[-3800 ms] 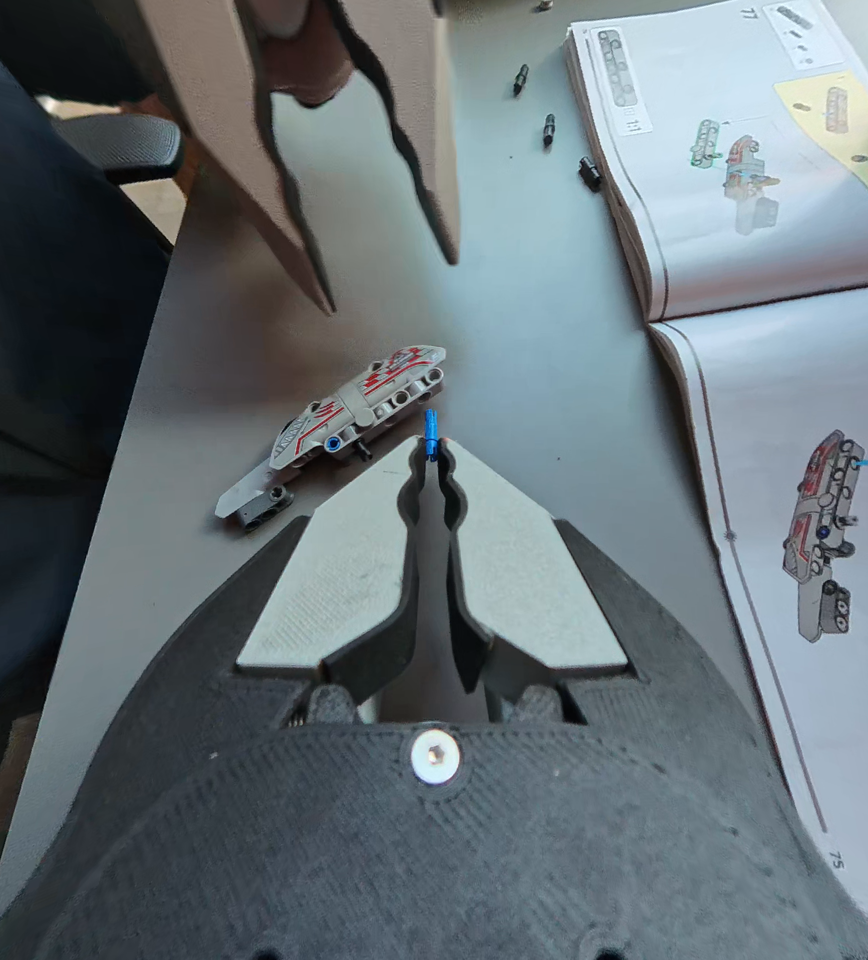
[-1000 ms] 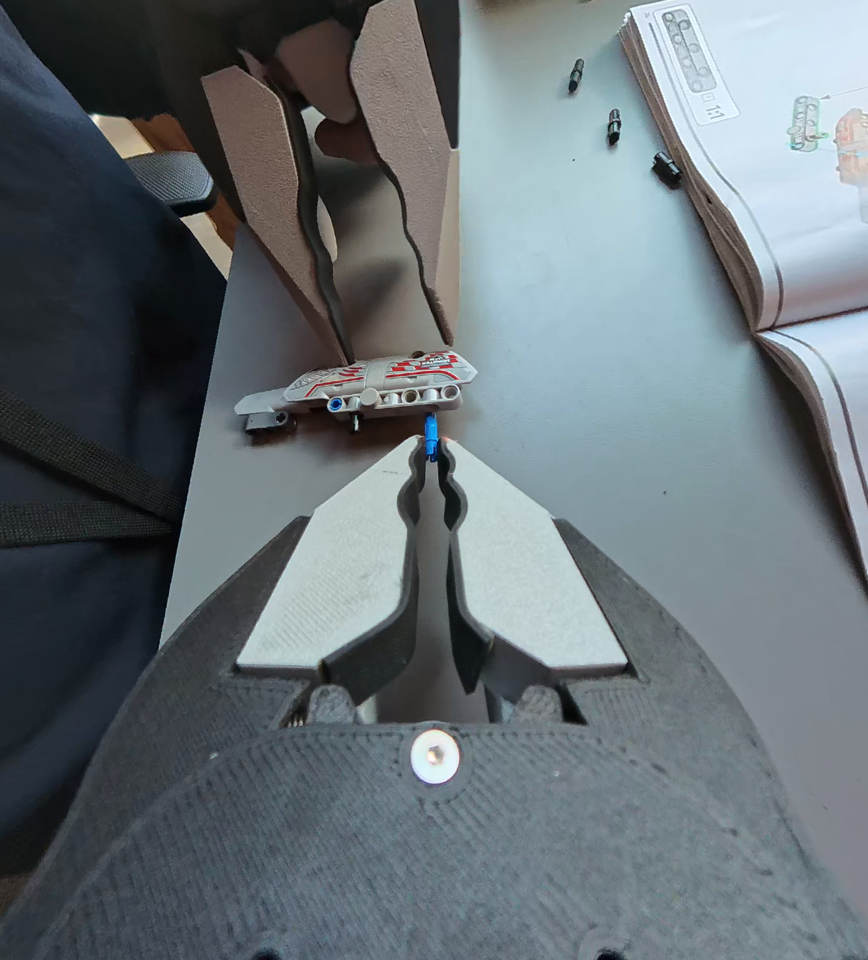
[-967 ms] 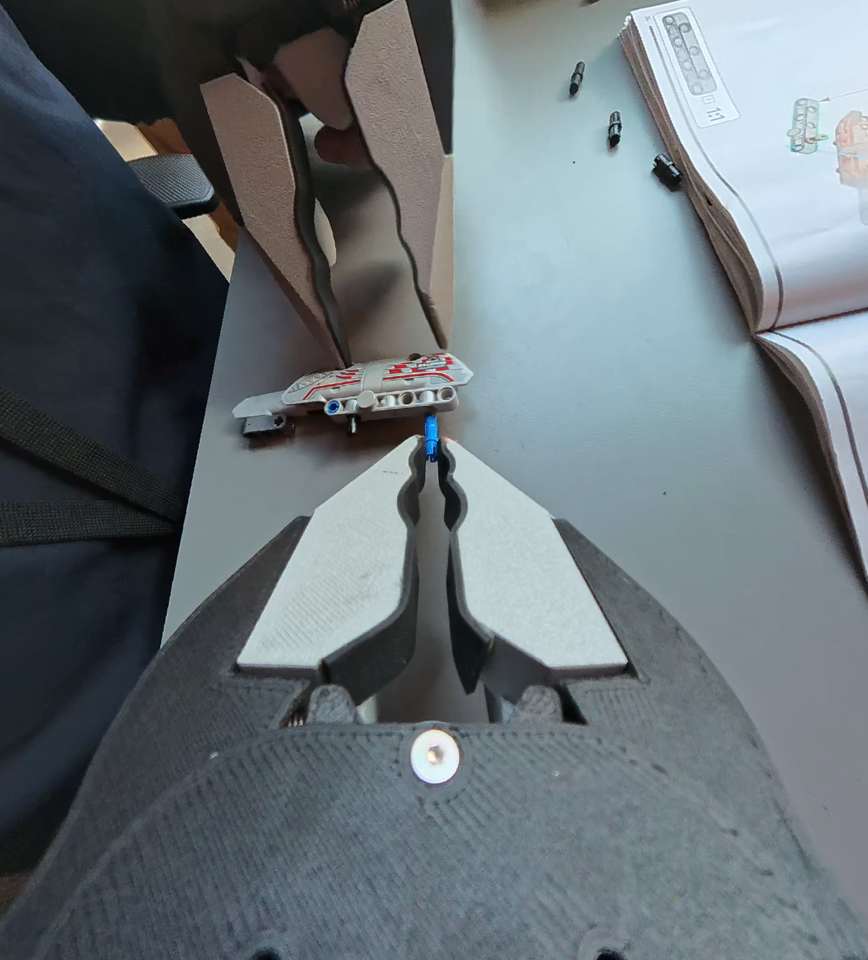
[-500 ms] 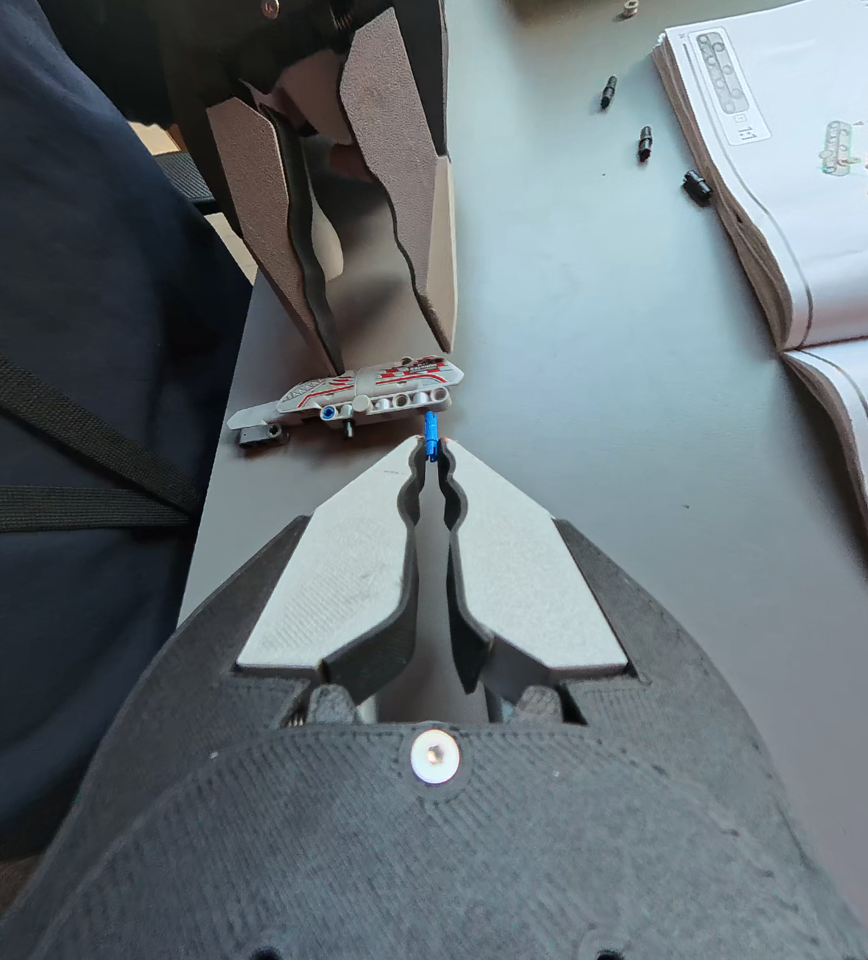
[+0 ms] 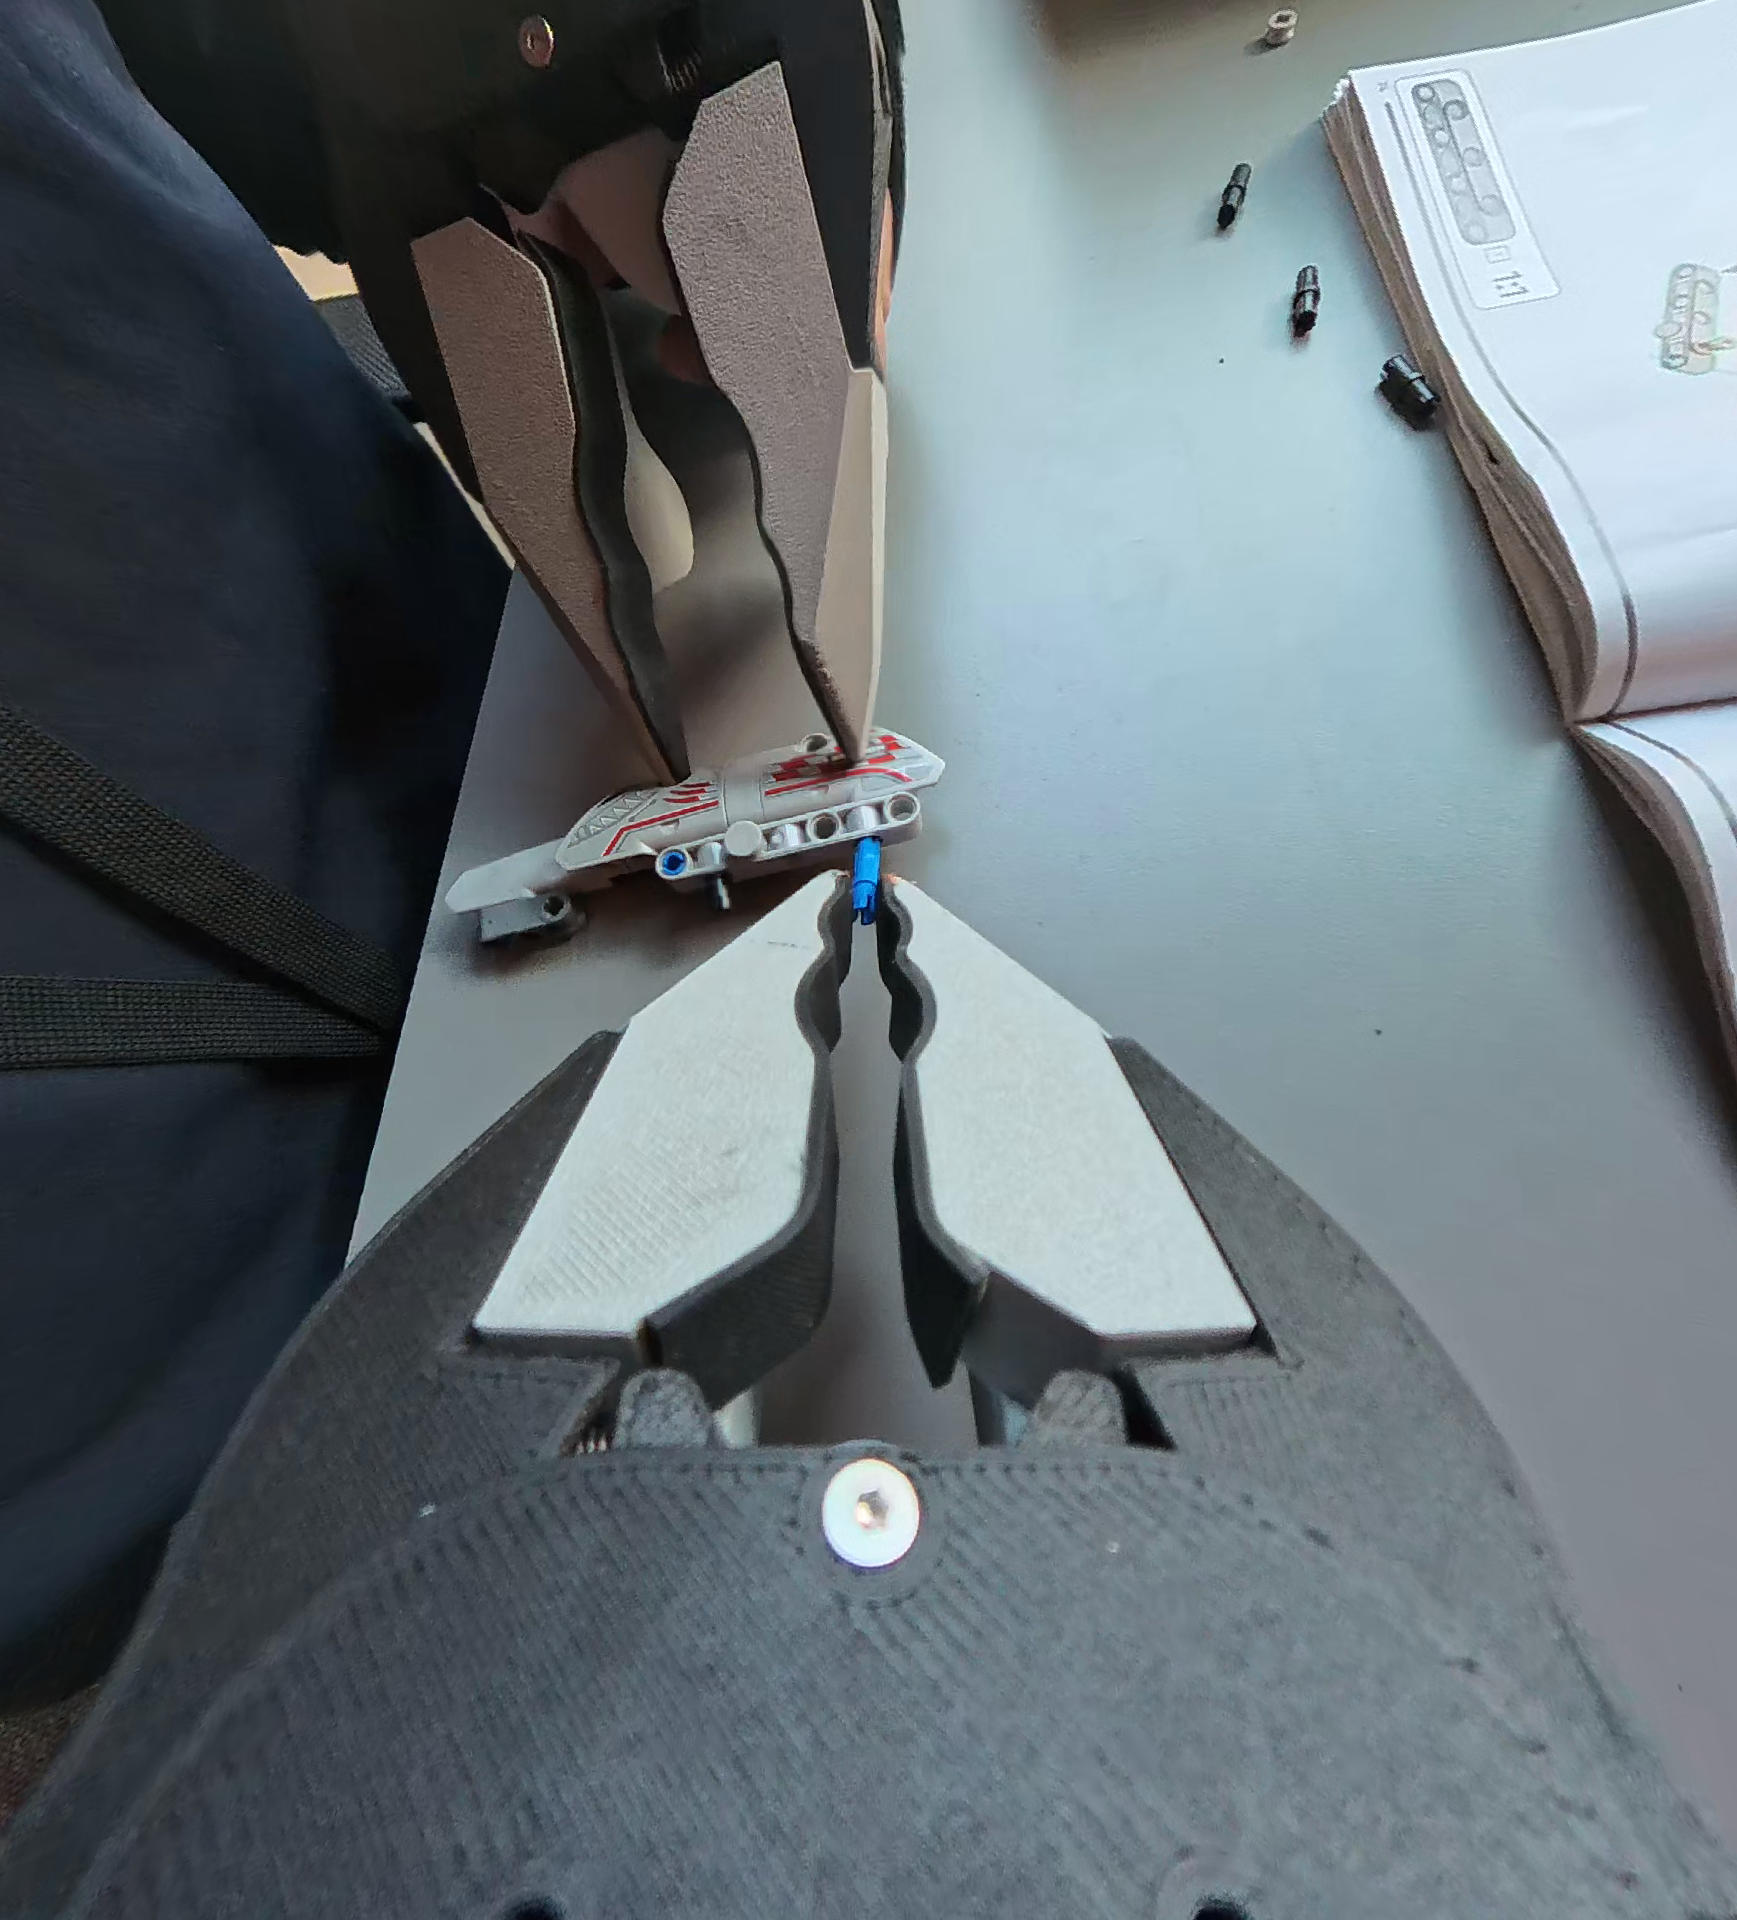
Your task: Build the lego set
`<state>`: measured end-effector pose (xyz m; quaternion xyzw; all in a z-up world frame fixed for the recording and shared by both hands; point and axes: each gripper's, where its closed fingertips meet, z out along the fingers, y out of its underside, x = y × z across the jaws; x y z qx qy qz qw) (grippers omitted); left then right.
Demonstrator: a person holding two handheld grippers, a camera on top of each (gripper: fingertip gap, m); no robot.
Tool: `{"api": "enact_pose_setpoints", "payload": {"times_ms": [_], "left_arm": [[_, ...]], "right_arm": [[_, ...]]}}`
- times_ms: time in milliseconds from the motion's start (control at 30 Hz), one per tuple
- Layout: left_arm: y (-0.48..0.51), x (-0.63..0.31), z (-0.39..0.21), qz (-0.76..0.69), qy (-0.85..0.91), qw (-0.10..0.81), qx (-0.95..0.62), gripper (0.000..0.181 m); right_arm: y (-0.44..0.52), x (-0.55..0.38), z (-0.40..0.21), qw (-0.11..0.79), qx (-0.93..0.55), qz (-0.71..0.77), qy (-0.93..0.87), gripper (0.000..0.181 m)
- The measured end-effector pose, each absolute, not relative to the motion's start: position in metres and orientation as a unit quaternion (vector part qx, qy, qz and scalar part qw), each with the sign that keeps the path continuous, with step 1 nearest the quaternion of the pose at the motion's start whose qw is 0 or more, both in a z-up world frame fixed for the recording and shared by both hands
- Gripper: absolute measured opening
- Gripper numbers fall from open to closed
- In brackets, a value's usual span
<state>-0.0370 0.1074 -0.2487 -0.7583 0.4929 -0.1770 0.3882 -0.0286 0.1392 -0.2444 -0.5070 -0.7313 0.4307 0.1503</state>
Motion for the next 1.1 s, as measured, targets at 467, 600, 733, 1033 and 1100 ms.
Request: {"api": "enact_pose_setpoints", "payload": {"times_ms": [467, 600, 733, 1033, 1100], "left_arm": [[0.105, -0.043, -0.25, -0.162, 0.461, 0.387, -0.782, 0.039], [0.103, -0.045, -0.25, -0.154, 0.452, 0.39, -0.788, 0.031], [0.099, -0.047, -0.249, -0.152, 0.448, 0.393, -0.789, 0.021], [0.098, -0.045, -0.252, -0.169, 0.454, 0.377, -0.789, 0.022], [0.098, -0.045, -0.252, -0.175, 0.45, 0.374, -0.791, 0.023]], "right_arm": [[0.14, -0.028, -0.244, 0.151, -0.502, 0.432, -0.734, 0.001], [0.139, -0.028, -0.244, 0.154, -0.502, 0.429, -0.735, 0.001], [0.138, -0.028, -0.243, 0.155, -0.502, 0.431, -0.733, 0.0], [0.136, -0.03, -0.243, 0.154, -0.499, 0.431, -0.736, 0.0], [0.136, -0.031, -0.243, 0.151, -0.499, 0.431, -0.736, 0.001]]}}
